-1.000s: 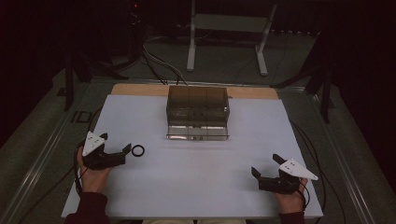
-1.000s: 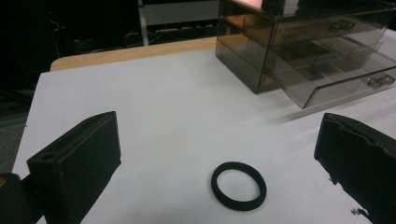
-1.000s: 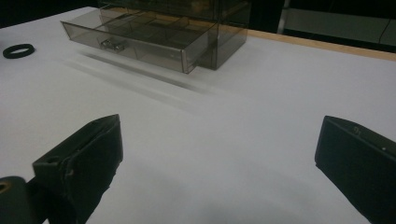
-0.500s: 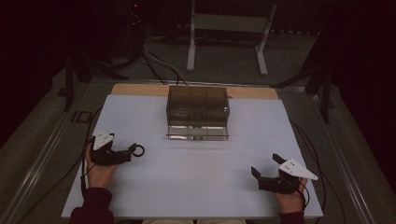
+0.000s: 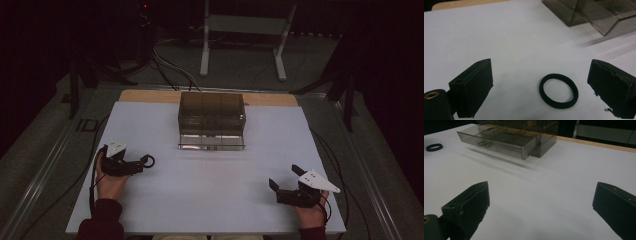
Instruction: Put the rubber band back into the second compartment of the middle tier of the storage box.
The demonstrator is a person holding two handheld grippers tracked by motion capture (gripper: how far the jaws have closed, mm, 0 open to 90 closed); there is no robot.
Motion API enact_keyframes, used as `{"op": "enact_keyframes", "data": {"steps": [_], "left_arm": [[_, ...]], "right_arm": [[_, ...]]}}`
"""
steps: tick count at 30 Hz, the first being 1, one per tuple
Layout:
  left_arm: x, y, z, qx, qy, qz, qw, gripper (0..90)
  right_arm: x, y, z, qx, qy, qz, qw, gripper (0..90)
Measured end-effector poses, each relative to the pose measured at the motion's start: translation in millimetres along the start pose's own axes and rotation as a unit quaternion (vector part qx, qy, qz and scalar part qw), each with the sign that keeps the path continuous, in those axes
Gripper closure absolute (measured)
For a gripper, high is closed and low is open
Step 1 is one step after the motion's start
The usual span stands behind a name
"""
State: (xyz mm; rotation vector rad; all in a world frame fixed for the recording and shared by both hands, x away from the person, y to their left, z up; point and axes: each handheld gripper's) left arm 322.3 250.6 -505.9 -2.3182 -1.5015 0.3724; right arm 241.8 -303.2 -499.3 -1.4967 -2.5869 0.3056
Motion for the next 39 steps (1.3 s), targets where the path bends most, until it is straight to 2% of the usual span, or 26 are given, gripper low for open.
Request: {"op": "enact_keyframes", "data": {"steps": [12,14,16,18,19,20,21,22,23,24,26,30,34,35,39], "left_arm": [[-2.5,9.1,3.6,0.034,-0.004,-0.002,0.9994,7.6],[-3.3,10.0,4.1,0.039,-0.002,-0.003,0.9992,10.1],[-2.7,11.0,4.8,0.044,-0.007,-0.001,0.999,16.2],[-2.6,12.7,5.4,0.053,-0.008,-0.002,0.9986,16.8],[-3.2,13.3,5.8,0.058,-0.005,-0.004,0.9983,20.8],[-3.8,13.9,6.4,0.061,-0.001,-0.004,0.9981,31.4],[-4.7,14.6,6.8,0.065,0.003,-0.005,0.9978,36.3],[-5.5,15.2,7.0,0.071,0.009,-0.008,0.9974,36.3],[-6.2,15.7,7.4,0.074,0.011,-0.008,0.9972,48.4],[-6.6,16.1,7.6,0.076,0.014,-0.006,0.997,48.4],[-8.0,17.6,8.2,0.085,0.021,-0.012,0.9961,57.8],[-8.3,19.7,9.7,0.095,0.024,-0.006,0.9951,71.1],[-9.7,20.3,8.9,0.098,0.018,-0.003,0.995,77.9],[-9.7,20.4,8.9,0.098,0.014,-0.003,0.9951,84.7],[-7.4,19.8,8.6,0.098,0.0,0.004,0.9951,88.5]], "right_arm": [[-0.1,0.0,0.0,0.0,-0.001,0.0,1.0,1.5],[-0.2,-0.1,-0.1,-0.001,-0.001,0.0,1.0,1.5],[-0.1,-0.1,-0.1,-0.001,-0.001,0.0,1.0,1.5],[-0.1,-0.1,-0.1,-0.001,-0.001,0.0,1.0,1.5],[-0.1,-0.1,-0.2,-0.001,-0.001,0.0,1.0,1.5],[-0.2,-0.1,-0.1,-0.001,-0.001,0.0,1.0,1.5],[-0.3,-0.1,-0.1,-0.001,-0.001,0.0,1.0,1.5],[-0.3,-0.1,-0.1,-0.001,-0.001,0.0,1.0,1.5],[-0.3,-0.1,-0.2,-0.001,-0.001,0.0,1.0,1.5],[-0.3,-0.1,-0.2,-0.001,-0.001,0.0,1.0,1.5],[-0.1,-0.1,-0.2,-0.001,-0.001,0.0,1.0,1.5],[-0.1,-0.1,-0.2,-0.001,-0.002,0.0,1.0,1.5],[-0.1,0.1,-0.2,-0.001,0.0,0.001,1.0,1.5],[0.0,0.1,-0.2,-0.001,-0.001,0.0,1.0,1.5],[-0.2,-0.1,-0.3,-0.001,-0.002,0.0,1.0,1.5]]}}
Point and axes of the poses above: each handheld gripper's, and its own axes: y roughly forward along the jaws, z roughly out of its underside, x roughly to its left, and after that the axes turned 9 degrees about -x, right-handed
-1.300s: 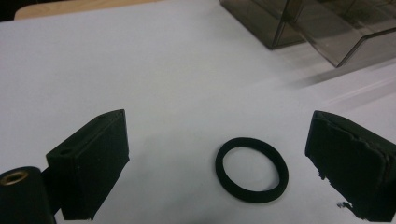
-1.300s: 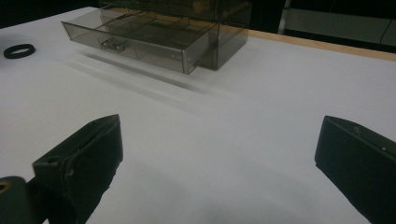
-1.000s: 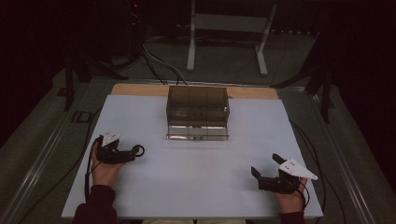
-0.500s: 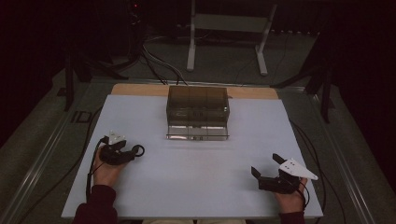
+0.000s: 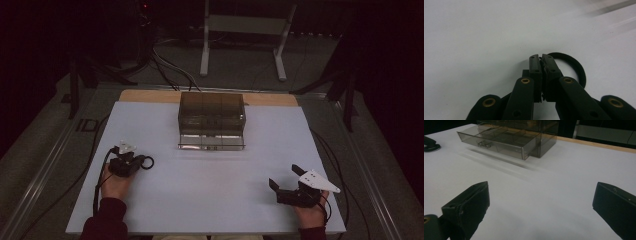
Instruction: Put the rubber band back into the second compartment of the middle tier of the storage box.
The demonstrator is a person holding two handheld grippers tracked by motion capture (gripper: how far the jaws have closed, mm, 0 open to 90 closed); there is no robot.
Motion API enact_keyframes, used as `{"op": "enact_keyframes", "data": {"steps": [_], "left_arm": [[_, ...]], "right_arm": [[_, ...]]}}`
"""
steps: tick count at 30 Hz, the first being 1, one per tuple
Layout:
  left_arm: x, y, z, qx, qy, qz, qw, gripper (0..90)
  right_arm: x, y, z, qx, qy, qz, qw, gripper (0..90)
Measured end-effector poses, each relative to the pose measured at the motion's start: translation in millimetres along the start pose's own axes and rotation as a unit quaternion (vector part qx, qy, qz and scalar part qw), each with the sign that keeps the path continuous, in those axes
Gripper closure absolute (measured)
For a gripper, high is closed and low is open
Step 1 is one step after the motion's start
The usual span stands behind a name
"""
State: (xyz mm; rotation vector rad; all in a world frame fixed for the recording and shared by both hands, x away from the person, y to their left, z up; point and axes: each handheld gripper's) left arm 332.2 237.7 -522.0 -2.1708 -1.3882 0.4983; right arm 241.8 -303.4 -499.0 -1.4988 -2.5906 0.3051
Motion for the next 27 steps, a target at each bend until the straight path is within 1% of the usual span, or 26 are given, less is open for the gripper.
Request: {"op": "enact_keyframes", "data": {"steps": [6,11,17,20,27], "left_arm": [[0.8,-2.2,-0.7,-0.007,-0.007,0.006,0.9999,88.5],[-0.1,-4.5,-1.8,-0.012,-0.007,0.009,0.9999,88.6],[1.3,-9.1,-4.3,-0.022,-0.018,0.011,0.9995,88.6],[0.9,-10.2,-7.1,-0.023,-0.016,0.011,0.9996,88.6],[-3.9,-14.1,-18.0,-0.035,-0.007,0.016,0.9992,88.6]], "right_arm": [[-0.1,0.0,0.0,0.0,0.0,0.0,1.0,1.5],[0.1,0.3,0.0,0.0,0.0,0.0,1.0,1.5],[0.3,0.5,0.0,0.0,0.001,-0.001,1.0,1.5],[0.7,0.8,0.0,0.001,-0.001,-0.002,1.0,1.5],[0.4,0.8,-0.1,0.0,0.001,-0.001,1.0,1.5]]}}
Point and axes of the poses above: each handheld gripper's, and its own axes: y roughly forward along the jaws, z roughly out of its underside, x roughly to its left, and after that the axes turned 9 degrees about -x, right-handed
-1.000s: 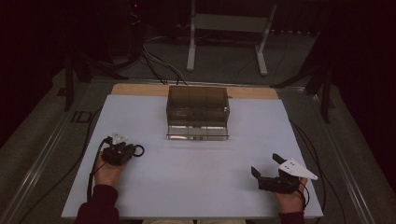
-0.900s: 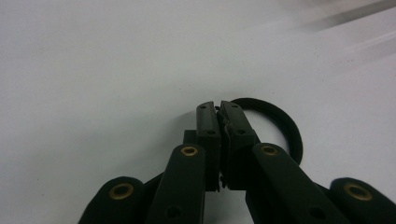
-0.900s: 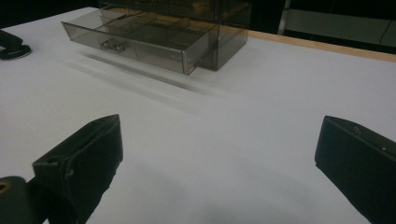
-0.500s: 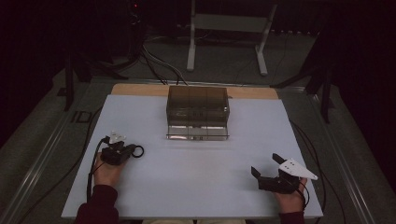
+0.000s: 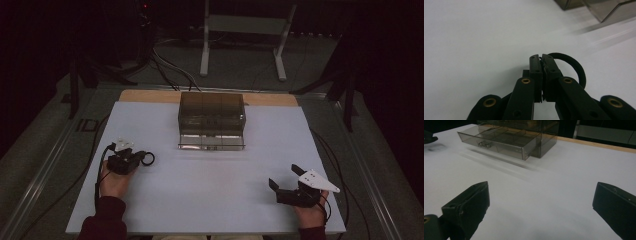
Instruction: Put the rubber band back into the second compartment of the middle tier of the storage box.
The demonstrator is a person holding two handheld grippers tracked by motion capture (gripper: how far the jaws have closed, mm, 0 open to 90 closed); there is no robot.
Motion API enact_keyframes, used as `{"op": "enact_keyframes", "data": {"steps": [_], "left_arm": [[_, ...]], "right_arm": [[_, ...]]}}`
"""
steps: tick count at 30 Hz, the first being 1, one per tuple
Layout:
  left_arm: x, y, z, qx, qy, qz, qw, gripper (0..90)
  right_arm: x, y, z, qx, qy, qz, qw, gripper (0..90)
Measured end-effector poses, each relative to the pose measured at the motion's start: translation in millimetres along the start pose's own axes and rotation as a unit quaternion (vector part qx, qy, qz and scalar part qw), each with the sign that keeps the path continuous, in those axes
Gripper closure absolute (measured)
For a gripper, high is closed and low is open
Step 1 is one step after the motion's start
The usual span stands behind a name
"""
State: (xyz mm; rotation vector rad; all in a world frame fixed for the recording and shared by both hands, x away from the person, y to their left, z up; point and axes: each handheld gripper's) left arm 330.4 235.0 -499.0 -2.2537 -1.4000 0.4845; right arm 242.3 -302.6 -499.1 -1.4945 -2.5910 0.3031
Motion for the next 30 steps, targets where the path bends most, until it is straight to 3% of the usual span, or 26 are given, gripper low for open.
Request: {"op": "enact_keyframes", "data": {"steps": [30], "left_arm": [[-11.4,-6.1,-23.5,-0.029,0.009,0.018,0.9994,88.5]], "right_arm": [[-0.9,-0.5,-0.2,-0.002,0.001,0.0,1.0,1.5]]}}
Point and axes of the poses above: each handheld gripper's, and its own axes: y roughly forward along the jaws, z roughly out of its underside, x roughly to its left, and after that the axes turned 9 degrees about -x, right-handed
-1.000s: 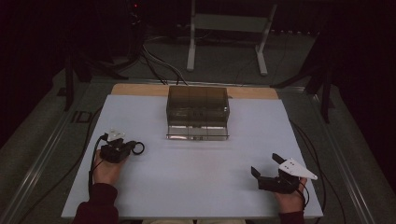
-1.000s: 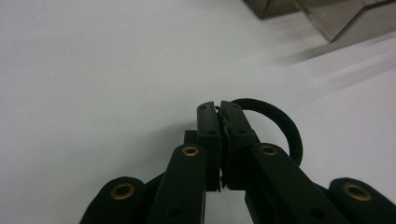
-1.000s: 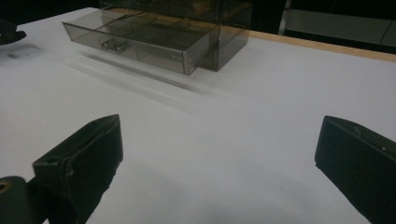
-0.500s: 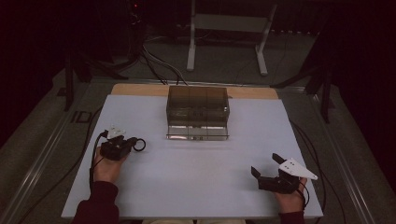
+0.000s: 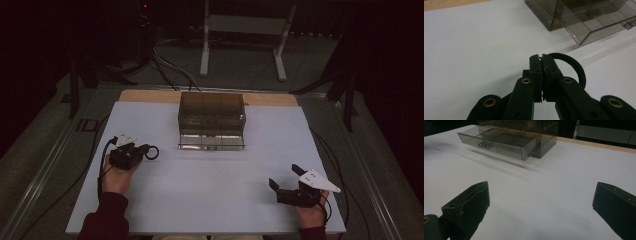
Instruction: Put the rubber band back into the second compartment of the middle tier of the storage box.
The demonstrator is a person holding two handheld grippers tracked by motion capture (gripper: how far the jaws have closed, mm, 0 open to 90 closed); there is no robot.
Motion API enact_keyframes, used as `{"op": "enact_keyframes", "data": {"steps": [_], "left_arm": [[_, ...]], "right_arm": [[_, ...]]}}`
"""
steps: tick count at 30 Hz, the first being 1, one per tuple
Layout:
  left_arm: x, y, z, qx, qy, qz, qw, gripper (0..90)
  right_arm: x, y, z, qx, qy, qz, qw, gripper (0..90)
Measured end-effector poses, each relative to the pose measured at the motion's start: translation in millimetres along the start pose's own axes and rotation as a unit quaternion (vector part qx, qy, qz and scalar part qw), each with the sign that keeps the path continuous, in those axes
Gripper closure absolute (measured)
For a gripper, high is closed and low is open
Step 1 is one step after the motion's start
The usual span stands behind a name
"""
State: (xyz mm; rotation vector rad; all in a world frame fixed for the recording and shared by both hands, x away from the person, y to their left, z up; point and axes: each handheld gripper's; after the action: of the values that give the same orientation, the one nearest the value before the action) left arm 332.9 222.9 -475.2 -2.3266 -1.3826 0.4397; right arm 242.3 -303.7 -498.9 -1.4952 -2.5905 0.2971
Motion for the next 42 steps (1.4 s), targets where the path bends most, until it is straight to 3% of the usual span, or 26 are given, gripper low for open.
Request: {"op": "enact_keyframes", "data": {"steps": [42], "left_arm": [[-24.7,9.5,-40.7,-0.036,0.015,0.04,0.9984,88.5]], "right_arm": [[-1.0,0.2,0.1,0.0,0.003,-0.002,1.0,1.5]]}}
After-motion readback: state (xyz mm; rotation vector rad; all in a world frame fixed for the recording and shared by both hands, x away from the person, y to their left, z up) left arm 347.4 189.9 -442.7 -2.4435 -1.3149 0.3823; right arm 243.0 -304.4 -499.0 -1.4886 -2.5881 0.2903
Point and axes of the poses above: each handheld gripper's, and its own axes: y roughly forward along the jaws, z roughly out of its underside, x roughly to its left, and after that the axes turned 9 degrees about -x, right-handed
